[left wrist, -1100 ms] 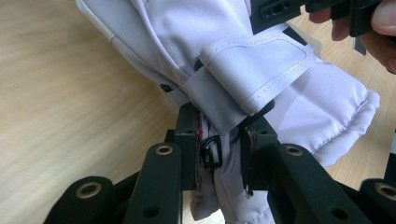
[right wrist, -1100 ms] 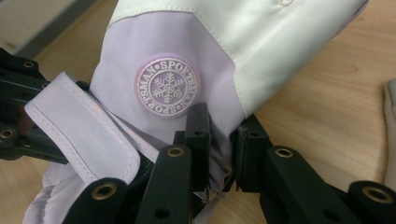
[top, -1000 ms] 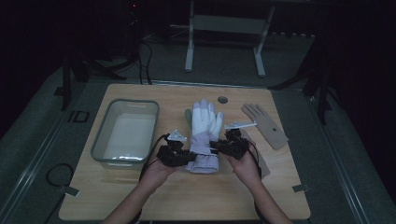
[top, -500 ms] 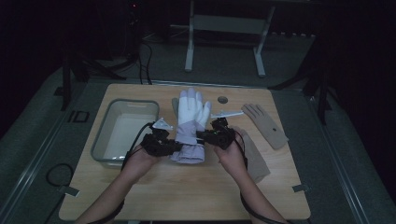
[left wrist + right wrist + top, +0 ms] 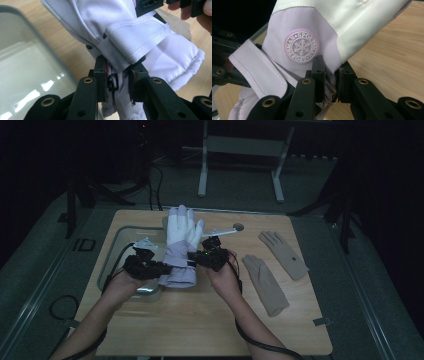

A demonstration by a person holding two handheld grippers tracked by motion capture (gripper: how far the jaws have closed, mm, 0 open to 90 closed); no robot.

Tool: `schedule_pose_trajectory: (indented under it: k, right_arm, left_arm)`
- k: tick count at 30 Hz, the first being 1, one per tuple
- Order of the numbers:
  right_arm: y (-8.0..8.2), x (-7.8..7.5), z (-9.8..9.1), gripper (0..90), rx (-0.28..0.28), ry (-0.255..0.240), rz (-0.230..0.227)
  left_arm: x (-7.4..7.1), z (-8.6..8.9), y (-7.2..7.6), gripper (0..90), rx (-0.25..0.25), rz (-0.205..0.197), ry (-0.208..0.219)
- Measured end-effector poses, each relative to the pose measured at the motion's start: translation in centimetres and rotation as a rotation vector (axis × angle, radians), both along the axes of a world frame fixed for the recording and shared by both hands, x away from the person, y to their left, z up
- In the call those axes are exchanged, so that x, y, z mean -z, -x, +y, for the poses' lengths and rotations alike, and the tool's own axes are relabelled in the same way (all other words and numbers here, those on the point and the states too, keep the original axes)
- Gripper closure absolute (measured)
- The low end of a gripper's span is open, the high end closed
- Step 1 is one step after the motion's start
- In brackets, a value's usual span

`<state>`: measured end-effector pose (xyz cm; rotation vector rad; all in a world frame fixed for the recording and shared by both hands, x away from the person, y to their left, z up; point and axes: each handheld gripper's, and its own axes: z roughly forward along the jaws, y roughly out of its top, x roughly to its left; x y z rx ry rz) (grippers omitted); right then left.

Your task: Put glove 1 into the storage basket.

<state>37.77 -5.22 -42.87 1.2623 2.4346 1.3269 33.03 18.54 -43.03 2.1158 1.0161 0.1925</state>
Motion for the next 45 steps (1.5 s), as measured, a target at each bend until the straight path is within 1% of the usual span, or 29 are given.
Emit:
schedule_pose_trajectory:
  k: [3, 4, 5, 6, 7, 9, 10, 13, 15, 16, 18, 20, 21, 25, 28, 29, 31, 35, 36, 37, 39, 41, 45]
  right_arm:
    - [-0.1, 0.1, 1.6, 79.0, -0.008, -0.002, -0.004]
    - [-0.2, 0.2, 2.1, 79.0, -0.01, -0.009, 0.001]
    - [-0.4, 0.4, 3.2, 79.0, -0.016, -0.015, 0.008]
    - [-0.4, 0.4, 3.2, 79.0, -0.016, -0.015, 0.008]
    - [-0.4, 0.5, 3.8, 79.1, -0.018, -0.017, 0.011]
    - [-0.5, 0.7, 4.9, 79.1, -0.025, -0.014, 0.012]
    - [-0.6, 0.8, 5.4, 79.1, -0.031, -0.009, 0.012]
    - [-0.9, 1.1, 7.0, 79.1, -0.042, 0.006, 0.029]
    - [-1.1, 1.1, 8.1, 79.2, -0.05, 0.018, 0.032]
    - [-1.2, 1.1, 8.6, 79.1, -0.055, 0.022, 0.031]
    - [-1.3, 1.1, 9.6, 79.2, -0.063, 0.021, 0.035]
    - [-1.4, 1.1, 10.4, 79.2, -0.072, 0.023, 0.031]
    - [-1.4, 1.2, 10.9, 79.2, -0.072, 0.024, 0.036]
    - [-1.6, 1.5, 12.5, 79.4, -0.074, 0.036, 0.042]
    - [-1.7, 1.9, 12.9, 79.4, -0.072, 0.047, 0.049]
    - [-1.8, 2.1, 13.0, 79.4, -0.072, 0.05, 0.05]
    - [-1.9, 2.6, 13.3, 79.4, -0.069, 0.057, 0.065]
    - [-2.0, 3.7, 13.9, 79.4, -0.073, 0.093, 0.078]
    - [-2.1, 4.0, 14.1, 79.4, -0.075, 0.102, 0.087]
    - [-2.1, 4.3, 14.2, 79.5, -0.08, 0.112, 0.092]
    - [-2.1, 4.8, 14.5, 79.5, -0.076, 0.128, 0.098]
    - [-2.1, 5.1, 14.6, 79.6, -0.081, 0.143, 0.106]
    - [-2.2, 5.6, 14.8, 79.6, -0.078, 0.171, 0.139]
  left_arm:
    - [0.0, 1.5, 0.1, 73.1, -0.014, 0.001, -0.01]
    - [0.0, 2.0, 0.1, 73.1, -0.017, 0.008, -0.012]
    - [0.1, 2.5, 0.1, 73.1, -0.023, 0.008, -0.012]
    - [0.2, 3.1, 0.0, 73.1, -0.027, 0.011, -0.009]
    - [0.3, 3.6, 0.1, 73.1, -0.03, 0.013, -0.012]
    - [0.5, 4.5, 0.1, 73.1, -0.039, 0.021, -0.012]
    - [0.5, 5.0, 0.2, 73.1, -0.042, 0.02, -0.02]
    - [0.7, 6.1, 0.3, 73.2, -0.059, 0.037, -0.031]
    - [0.7, 7.0, 0.2, 73.3, -0.064, 0.039, -0.032]
    - [0.7, 7.5, 0.2, 73.3, -0.07, 0.044, -0.025]
    - [0.6, 8.5, 0.1, 73.2, -0.066, 0.048, -0.032]
    - [0.6, 9.5, -0.1, 73.2, -0.055, 0.06, -0.03]
    - [0.7, 9.9, -0.2, 73.2, -0.049, 0.061, -0.03]
    - [1.2, 11.4, -0.7, 73.1, -0.034, 0.074, -0.013]
    - [2.0, 12.0, -1.0, 73.0, -0.023, 0.079, -0.005]
    - [2.3, 12.1, -1.1, 73.0, -0.022, 0.087, 0.002]
    - [3.0, 12.3, -1.2, 72.9, -0.026, 0.094, 0.005]
    - [4.2, 12.3, -1.3, 72.7, -0.031, 0.113, -0.019]
    - [4.5, 12.4, -1.3, 72.6, -0.036, 0.126, -0.025]
    - [4.8, 12.4, -1.4, 72.5, -0.038, 0.134, -0.027]
    - [5.2, 12.2, -1.4, 72.4, -0.046, 0.145, -0.045]
    - [5.3, 12.0, -1.4, 72.3, -0.05, 0.149, -0.062]
    - [5.5, 11.5, -1.3, 72.1, -0.048, 0.165, -0.108]
